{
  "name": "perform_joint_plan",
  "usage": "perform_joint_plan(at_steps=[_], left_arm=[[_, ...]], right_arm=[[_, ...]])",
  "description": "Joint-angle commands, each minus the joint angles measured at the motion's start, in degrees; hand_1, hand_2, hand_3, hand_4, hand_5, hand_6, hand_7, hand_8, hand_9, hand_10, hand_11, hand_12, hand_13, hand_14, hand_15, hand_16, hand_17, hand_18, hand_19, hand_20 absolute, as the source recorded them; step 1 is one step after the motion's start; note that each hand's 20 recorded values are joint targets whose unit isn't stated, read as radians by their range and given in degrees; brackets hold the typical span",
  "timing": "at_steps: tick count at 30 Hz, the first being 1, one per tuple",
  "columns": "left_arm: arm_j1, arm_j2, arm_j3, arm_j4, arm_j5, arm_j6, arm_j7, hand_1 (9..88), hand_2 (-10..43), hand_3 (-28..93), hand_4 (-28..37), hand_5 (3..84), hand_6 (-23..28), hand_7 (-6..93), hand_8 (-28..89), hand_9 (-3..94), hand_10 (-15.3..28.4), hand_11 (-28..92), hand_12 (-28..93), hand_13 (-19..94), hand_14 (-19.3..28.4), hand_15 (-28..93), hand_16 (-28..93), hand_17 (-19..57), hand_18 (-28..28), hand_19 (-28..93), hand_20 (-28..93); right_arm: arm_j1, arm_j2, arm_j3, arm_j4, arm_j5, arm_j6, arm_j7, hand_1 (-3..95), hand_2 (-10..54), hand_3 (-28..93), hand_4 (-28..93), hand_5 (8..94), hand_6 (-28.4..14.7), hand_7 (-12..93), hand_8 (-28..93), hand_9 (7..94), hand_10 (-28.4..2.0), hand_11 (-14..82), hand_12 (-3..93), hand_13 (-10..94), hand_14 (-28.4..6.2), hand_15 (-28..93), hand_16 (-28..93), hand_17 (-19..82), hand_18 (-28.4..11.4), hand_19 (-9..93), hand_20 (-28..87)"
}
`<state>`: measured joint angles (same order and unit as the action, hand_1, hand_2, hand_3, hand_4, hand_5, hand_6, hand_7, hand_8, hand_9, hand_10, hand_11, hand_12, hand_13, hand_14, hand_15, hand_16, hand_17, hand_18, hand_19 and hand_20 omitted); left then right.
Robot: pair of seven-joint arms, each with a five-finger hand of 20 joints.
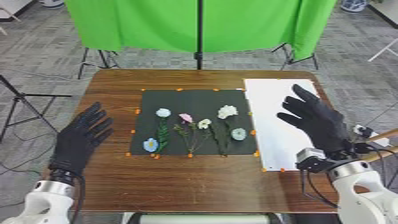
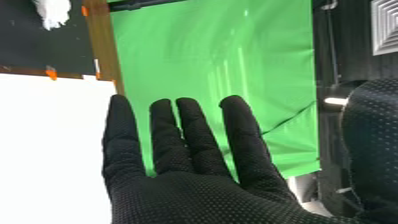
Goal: Arrange flowers
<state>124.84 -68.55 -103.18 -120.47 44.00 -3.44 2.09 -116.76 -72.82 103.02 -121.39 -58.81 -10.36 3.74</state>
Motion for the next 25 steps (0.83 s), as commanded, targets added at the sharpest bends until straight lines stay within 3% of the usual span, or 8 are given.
perform_joint_plan(at_steps=[1, 3, 7, 10, 11, 14, 20, 25], left_arm=[[-1.0, -2.47, 1.17, 0.32, 1.61, -0.4, -1.45, 23.7, -2.1, 72, -28.3, 24.7, 3.5, 25.8, -14, 17.7, 10.6, 25, 14, 13, 13.8, 33, -3, -12.2, 21.2, 49, 5], [-0.3, -2.69, 0.92, 0.3, 1.57, -1.56, -3.22, 23.7, -2.1, 72, -28.3, 24.8, 3.6, 25.9, -14, 17.9, 10.7, 26, 14, 13, 14.1, 33, -3, -12.0, 21.4, 49, 5], [-3.5, -0.95, 1.75, 1.15, 2.54, -1.64, -1.51, 24.0, -2.0, 72, -28.3, 24.9, 3.6, 25.9, -14, 17.9, 10.7, 26, 13, 13, 14.2, 34, -3, -11.9, 21.9, 50, 5], [-3.1, -3.06, 1.76, 1.1, 2.07, -1.94, -1.4, 23.9, -1.7, 72, -28.3, 24.9, 3.6, 26.0, -14, 17.8, 10.7, 26, 13, 14, 14.1, 34, -3, -11.8, 21.9, 50, 5], [-2.5, -3.65, 1.96, 0.83, 1.91, -0.9, -1.33, 23.9, -1.5, 72, -28.3, 24.9, 3.6, 26.1, -14, 17.8, 10.7, 26, 13, 14, 14.1, 34, -4, -11.7, 21.8, 50, 5], [-1.1, -3.32, 0.87, 0.42, 2.0, -2.03, -2.06, 23.8, -1.5, 72, -28.3, 24.9, 3.7, 26.2, -14, 17.9, 10.7, 26, 13, 13, 14.2, 34, -4, -11.7, 21.8, 50, 4], [-3.5, -2.38, 1.81, 0.99, 2.39, -1.69, -1.37, 23.7, -1.3, 72, -28.3, 25.4, 3.9, 26.0, -14, 18.0, 10.8, 26, 13, 14, 14.2, 34, -4, -11.5, 21.5, 50, 4], [-1.1, -4.05, 1.98, 0.09, 1.13, -0.38, -1.46, 23.6, -1.0, 72, -28.3, 25.5, 3.8, 26.1, -14, 18.5, 10.8, 26, 13, 14, 14.3, 35, -4, -11.4, 21.5, 50, 4]], right_arm=[[2.6, 0.5, -2.2, 1.3, 0.8, 0.1, 0.6, 13.2, -4.2, 82, -27, 29.1, -4.6, 10, -9, 28.8, -13.1, 6.4, 22.0, 21, -10.4, 3, 39, -3, -20.2, 40, 19], [1.9, 0.5, -1.7, 0.9, 0.4, -0.1, 1.5, 13.3, -4.1, 82, -27, 29.1, -4.6, 10, -9, 28.8, -13.1, 6.5, 22.0, 21, -10.5, 3, 39, -3, -20.2, 40, 19], [1.3, -0.3, -1.5, 0.5, 0.5, 0.4, 0.6, 13.2, -4.1, 83, -27, 29.1, -4.6, 10, -9, 28.8, -13.1, 6.6, 21.9, 21, -10.5, 4, 38, -2, -20.2, 40, 19], [1.5, 0.6, -1.5, 1.1, 2.0, -0.1, 2.5, 13.2, -4.0, 83, -27, 29.1, -4.6, 10, -9, 28.9, -13.0, 6.7, 21.8, 21, -10.5, 4, 38, -2, -20.2, 40, 19], [1.3, 0.0, -1.4, 1.0, 2.1, -0.4, 2.5, 13.2, -4.0, 83, -27, 29.2, -4.6, 10, -9, 28.9, -13.1, 6.8, 21.8, 21, -10.5, 4, 38, -2, -20.2, 40, 19], [1.0, -0.7, -1.3, 0.6, 0.2, -0.6, 0.8, 13.3, -3.8, 82, -27, 29.2, -4.7, 10, -9, 28.8, -13.2, 6.8, 21.8, 21, -10.6, 4, 38, -3, -20.2, 40, 19], [0.0, -0.5, 0.0, 0.3, 2.9, 1.7, 1.2, 13.1, -3.6, 83, -27, 29.7, -4.5, 11, -9, 29.5, -13.1, 6.9, 21.6, 21, -10.6, 5, 37, -2, -20.2, 40, 19], [0.7, -0.6, -0.3, 0.8, 2.5, -0.9, 3.3, 13.0, -3.4, 83, -27, 30.1, -4.5, 11, -10, 29.9, -13.1, 7.2, 21.3, 21, -10.6, 5, 37, -2, -20.3, 40, 19]])
